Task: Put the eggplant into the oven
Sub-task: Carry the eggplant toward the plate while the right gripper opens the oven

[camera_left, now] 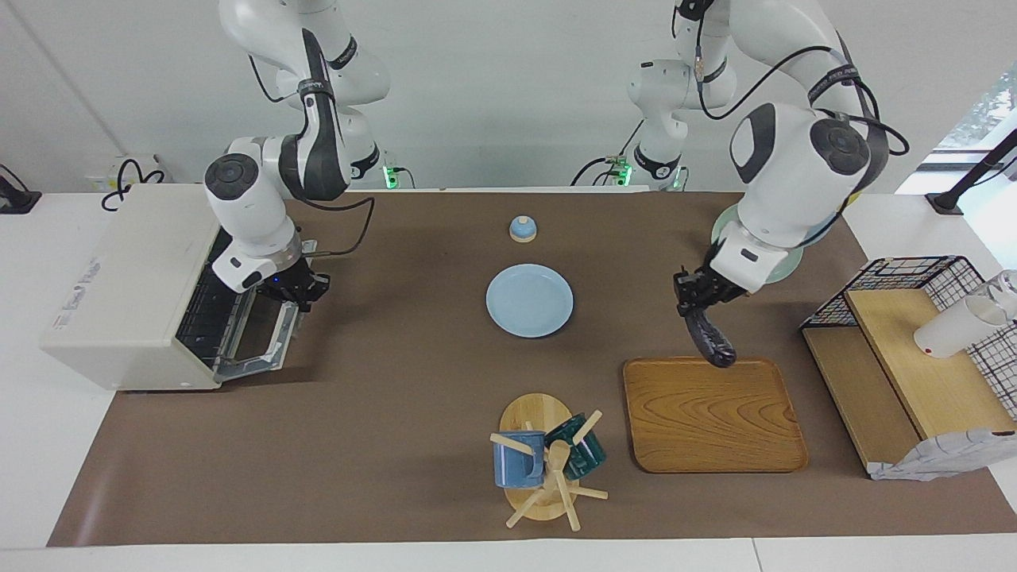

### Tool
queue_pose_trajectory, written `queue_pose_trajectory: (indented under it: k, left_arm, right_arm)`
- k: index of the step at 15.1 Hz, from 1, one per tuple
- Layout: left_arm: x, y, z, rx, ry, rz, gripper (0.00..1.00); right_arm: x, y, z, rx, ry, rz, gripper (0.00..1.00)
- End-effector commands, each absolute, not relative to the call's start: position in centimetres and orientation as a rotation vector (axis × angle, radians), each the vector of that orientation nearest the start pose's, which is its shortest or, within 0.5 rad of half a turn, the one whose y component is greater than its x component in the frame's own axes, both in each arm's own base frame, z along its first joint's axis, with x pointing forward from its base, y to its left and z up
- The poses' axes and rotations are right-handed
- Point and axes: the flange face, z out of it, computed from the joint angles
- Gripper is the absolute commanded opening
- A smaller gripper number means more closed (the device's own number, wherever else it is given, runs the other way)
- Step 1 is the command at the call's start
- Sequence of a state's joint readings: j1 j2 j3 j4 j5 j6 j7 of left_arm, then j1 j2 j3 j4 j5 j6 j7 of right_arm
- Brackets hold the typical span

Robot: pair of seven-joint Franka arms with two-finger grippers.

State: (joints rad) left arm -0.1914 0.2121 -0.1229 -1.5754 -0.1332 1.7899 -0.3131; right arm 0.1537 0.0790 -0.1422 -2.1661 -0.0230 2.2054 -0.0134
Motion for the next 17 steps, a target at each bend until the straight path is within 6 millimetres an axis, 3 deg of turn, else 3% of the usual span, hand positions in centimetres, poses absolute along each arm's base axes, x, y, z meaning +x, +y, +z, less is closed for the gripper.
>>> queue_pose_trajectory:
  k: [1, 3, 6, 8, 10, 13, 16, 17]
  left_arm:
    - [56.1, -24.5, 50.8, -3.289, -0.016, 0.128, 0.00]
    - [53.7, -28.2, 49.9, -3.291, -0.020, 0.103, 0.00]
    - [49.0, -34.0, 45.5, -3.290, 0.045, 0.079, 0.00]
    - [47.2, -36.2, 42.8, -3.296, 0.036, 0.054, 0.00]
    - [45.7, -37.3, 40.8, -3.297, 0.074, 0.033, 0.00]
    - [44.4, -38.7, 37.7, -3.274, 0.108, 0.060, 0.00]
    - [43.9, -38.3, 35.9, -3.283, 0.099, 0.029, 0.00]
    - [43.6, -38.7, 35.1, -3.276, 0.111, 0.042, 0.00]
  right_arm:
    - [55.2, -1.6, 33.0, -3.151, 0.023, 0.043, 0.00]
    - [55.3, -0.2, 32.0, -3.150, 0.001, 0.057, 0.00]
    - [55.4, 0.1, 31.8, -3.151, 0.001, 0.052, 0.00]
    - [55.5, 1.1, 31.9, -3.151, -0.021, 0.045, 0.00]
    - [55.7, 3.6, 32.5, -3.152, -0.026, 0.042, 0.00]
    - [56.8, 9.1, 35.3, -3.154, -0.087, 0.062, 0.00]
    - [57.8, 12.9, 38.1, -3.163, -0.017, 0.078, 0.00]
    - [57.8, 14.1, 38.4, -3.163, -0.002, 0.068, 0.08]
